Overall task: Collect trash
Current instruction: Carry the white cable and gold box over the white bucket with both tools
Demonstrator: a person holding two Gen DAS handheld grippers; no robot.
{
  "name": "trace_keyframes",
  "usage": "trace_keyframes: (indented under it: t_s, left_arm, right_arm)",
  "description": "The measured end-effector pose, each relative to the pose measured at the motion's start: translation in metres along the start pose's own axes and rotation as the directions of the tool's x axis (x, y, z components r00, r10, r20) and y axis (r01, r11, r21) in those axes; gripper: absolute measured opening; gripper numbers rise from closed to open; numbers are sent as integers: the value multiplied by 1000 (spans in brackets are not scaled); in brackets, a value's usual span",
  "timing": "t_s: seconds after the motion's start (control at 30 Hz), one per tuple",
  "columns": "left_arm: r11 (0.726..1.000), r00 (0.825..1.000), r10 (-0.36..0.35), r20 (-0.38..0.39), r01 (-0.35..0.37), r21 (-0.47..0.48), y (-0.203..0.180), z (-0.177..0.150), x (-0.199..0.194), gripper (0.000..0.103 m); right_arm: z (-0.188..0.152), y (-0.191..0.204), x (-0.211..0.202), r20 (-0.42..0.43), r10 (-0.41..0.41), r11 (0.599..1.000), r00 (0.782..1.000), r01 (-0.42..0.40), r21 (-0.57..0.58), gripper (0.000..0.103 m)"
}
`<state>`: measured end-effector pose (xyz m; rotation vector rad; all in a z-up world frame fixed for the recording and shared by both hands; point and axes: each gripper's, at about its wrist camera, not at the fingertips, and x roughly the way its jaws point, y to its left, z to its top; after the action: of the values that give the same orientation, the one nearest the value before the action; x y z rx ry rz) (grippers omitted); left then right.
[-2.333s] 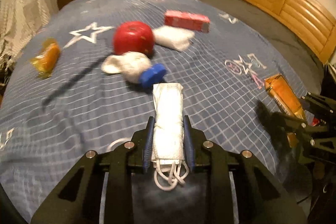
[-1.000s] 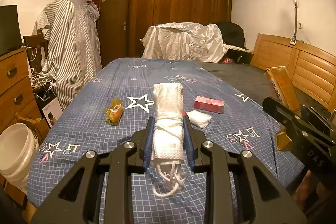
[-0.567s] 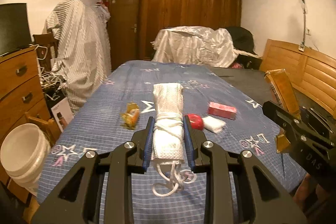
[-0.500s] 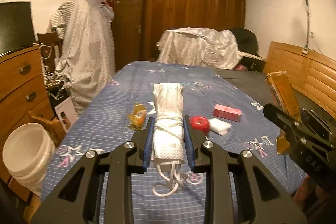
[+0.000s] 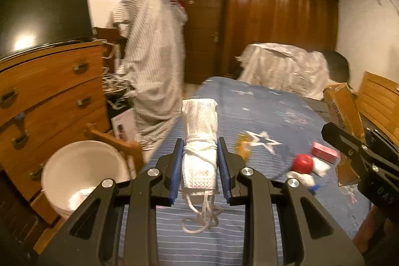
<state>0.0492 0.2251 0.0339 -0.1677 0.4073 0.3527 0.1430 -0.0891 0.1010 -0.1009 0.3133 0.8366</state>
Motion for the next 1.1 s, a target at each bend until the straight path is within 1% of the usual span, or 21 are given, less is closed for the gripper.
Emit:
trace_keyframes:
  t_s: [0.13, 0.23, 0.37, 0.43, 0.5, 0.53, 0.6, 0.73, 0.77, 0.8, 0.83, 0.87, 0.93, 1.0, 1.03, 1.07, 1.1]
  left_arm:
    - [997, 997, 73, -2, -73, -37, 44, 8, -3, 25]
    - [991, 993, 121, -7, -122, -63, 74, 13, -5, 25]
    - [981, 985, 171, -28, -172, -87, 112, 16, -7, 25]
    - [977, 981, 188, -38, -191, -92, 124, 15, -6, 25]
    - [973, 977, 202, -63, -208, -101, 141, 16, -2, 26]
    - [971, 976, 206, -74, -213, -104, 147, 15, -1, 26]
    - [968, 970, 215, -108, -227, -111, 165, 16, 10, 26]
    - [962, 960, 217, -177, -241, -130, 195, 14, 32, 26]
    - [960, 956, 215, -199, -244, -135, 203, 13, 39, 26]
    - [960, 953, 213, -215, -246, -137, 210, 11, 44, 26]
    - [959, 948, 210, -239, -247, -137, 217, 10, 51, 26]
    - [959, 945, 206, -255, -246, -139, 223, 9, 57, 26]
    - [959, 936, 198, -290, -246, -141, 235, 6, 66, 26]
    - [960, 927, 178, -329, -237, -149, 245, 3, 77, 26]
    - [959, 921, 171, -349, -237, -155, 251, 1, 82, 26]
    - [958, 916, 169, -365, -239, -156, 255, -1, 86, 26]
    - [958, 912, 163, -376, -237, -161, 259, -3, 89, 26]
  right_arm:
    - [23, 48, 37, -27, 82, 996, 996, -83, -34, 48]
    - [38, 86, 68, -59, 142, 987, 988, -146, -61, 48]
    - [53, 138, 113, -116, 214, 971, 970, -225, -83, 48]
    - [59, 157, 132, -143, 239, 964, 960, -253, -88, 48]
    - [64, 178, 158, -189, 272, 954, 943, -291, -79, 48]
    - [65, 184, 168, -204, 279, 951, 938, -300, -77, 48]
    - [68, 202, 195, -260, 310, 940, 915, -336, -63, 48]
    - [70, 228, 243, -358, 340, 923, 870, -381, -49, 48]
    - [72, 238, 261, -396, 353, 917, 847, -397, -31, 48]
    - [68, 240, 269, -419, 353, 916, 837, -401, -30, 48]
    - [67, 247, 282, -452, 354, 911, 819, -410, -30, 48]
    - [66, 251, 293, -471, 355, 910, 807, -414, -23, 48]
    - [62, 258, 315, -522, 364, 905, 771, -425, 3, 48]
    - [55, 268, 340, -586, 358, 903, 727, -430, 17, 48]
    - [51, 269, 346, -603, 355, 902, 715, -432, 18, 48]
    - [46, 274, 358, -633, 351, 900, 690, -435, 25, 48]
    - [42, 278, 366, -655, 346, 900, 672, -434, 30, 48]
